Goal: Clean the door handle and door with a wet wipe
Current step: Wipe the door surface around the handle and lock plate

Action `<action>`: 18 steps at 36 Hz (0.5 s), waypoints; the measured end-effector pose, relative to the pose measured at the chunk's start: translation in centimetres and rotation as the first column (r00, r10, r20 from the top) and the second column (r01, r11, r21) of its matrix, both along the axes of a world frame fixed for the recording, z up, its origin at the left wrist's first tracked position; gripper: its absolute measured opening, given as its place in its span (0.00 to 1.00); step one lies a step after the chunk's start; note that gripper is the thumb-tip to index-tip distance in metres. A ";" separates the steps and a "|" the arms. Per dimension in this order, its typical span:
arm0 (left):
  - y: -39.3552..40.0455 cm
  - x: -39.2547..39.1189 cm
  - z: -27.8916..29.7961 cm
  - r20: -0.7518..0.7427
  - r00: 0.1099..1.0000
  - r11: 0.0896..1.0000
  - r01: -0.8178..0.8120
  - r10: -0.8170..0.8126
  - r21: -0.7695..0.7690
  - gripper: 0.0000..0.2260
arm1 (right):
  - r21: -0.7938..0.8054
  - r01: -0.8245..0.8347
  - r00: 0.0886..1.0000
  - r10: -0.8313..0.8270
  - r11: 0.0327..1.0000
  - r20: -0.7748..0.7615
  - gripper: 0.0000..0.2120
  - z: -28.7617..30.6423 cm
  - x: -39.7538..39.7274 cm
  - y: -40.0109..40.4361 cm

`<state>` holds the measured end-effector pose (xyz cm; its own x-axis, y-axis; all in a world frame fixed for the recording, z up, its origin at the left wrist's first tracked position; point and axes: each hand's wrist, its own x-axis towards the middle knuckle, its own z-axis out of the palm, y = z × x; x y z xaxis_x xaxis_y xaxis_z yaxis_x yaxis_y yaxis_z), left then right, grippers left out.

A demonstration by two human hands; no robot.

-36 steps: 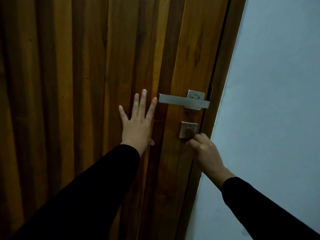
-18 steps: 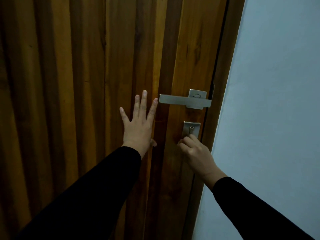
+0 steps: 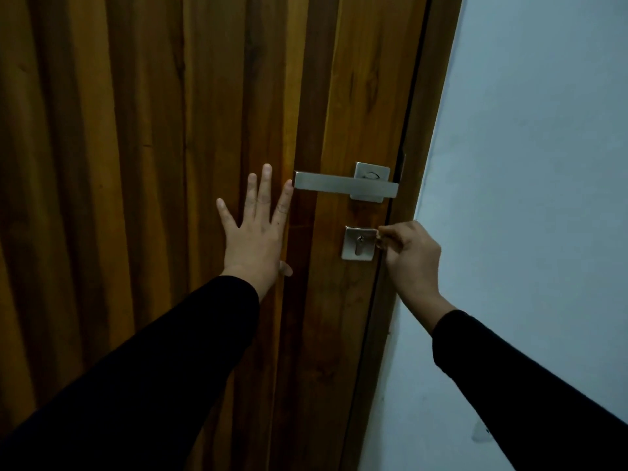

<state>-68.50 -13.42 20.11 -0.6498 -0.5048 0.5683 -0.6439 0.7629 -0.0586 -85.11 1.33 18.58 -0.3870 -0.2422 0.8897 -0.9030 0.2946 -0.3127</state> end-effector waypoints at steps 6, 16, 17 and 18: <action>0.1 -0.1 0.0 -0.003 1.000 1.000 0.009 -0.009 0.004 0.62 | -0.040 0.032 0.996 -0.029 0.999 0.088 0.05 -3.5 0.1 -0.7; -0.4 0.0 -0.4 0.001 1.000 1.000 0.000 0.000 0.005 0.62 | 0.144 0.057 0.997 -0.063 0.988 0.039 0.08 -9.4 0.4 -1.2; -0.4 0.0 -0.4 -0.003 1.000 1.000 0.006 -0.006 0.007 0.62 | 0.173 0.050 0.998 -0.057 0.984 0.033 0.09 -9.8 0.3 -1.2; -0.4 -0.1 -0.6 -0.008 1.000 1.000 0.012 -0.012 0.004 0.62 | 0.208 0.046 0.999 -0.051 0.977 0.019 0.10 -10.4 0.4 -1.1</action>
